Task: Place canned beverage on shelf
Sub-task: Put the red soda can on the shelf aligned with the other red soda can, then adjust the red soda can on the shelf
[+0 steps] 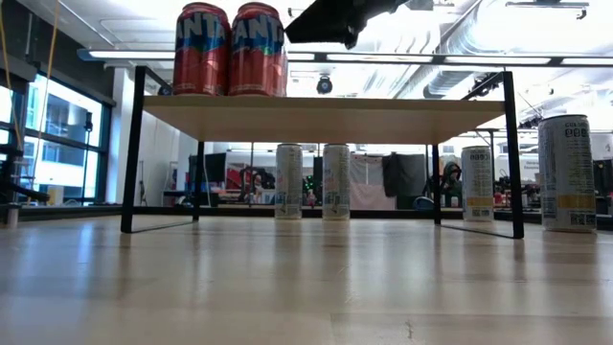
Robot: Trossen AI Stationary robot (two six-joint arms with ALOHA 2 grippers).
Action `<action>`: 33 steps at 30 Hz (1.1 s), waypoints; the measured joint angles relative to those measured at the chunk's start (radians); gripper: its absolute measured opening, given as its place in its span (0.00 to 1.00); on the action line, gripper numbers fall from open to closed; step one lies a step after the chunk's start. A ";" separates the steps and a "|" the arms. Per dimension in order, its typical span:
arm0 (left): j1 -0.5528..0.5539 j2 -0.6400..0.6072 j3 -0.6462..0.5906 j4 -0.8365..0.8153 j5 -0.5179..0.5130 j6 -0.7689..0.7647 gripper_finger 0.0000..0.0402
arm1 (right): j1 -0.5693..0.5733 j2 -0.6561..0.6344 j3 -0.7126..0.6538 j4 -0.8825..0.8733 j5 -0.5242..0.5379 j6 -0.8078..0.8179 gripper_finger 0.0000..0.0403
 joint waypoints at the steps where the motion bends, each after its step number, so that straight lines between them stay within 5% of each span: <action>1: 0.000 -0.004 0.000 0.004 0.000 0.004 0.00 | 0.000 0.005 0.000 0.007 -0.009 0.006 0.19; 16: -0.004 -0.030 0.000 -0.045 0.068 -0.018 0.00 | 0.006 -0.030 0.000 -0.041 -0.015 0.008 0.19; 25: 0.051 -0.213 0.000 -0.063 0.128 0.073 0.00 | 0.071 -0.071 0.000 -0.105 0.110 0.015 0.19; 33: 0.028 -0.382 0.000 -0.055 0.106 0.192 0.00 | -0.042 -0.068 0.000 -0.105 0.083 0.007 0.19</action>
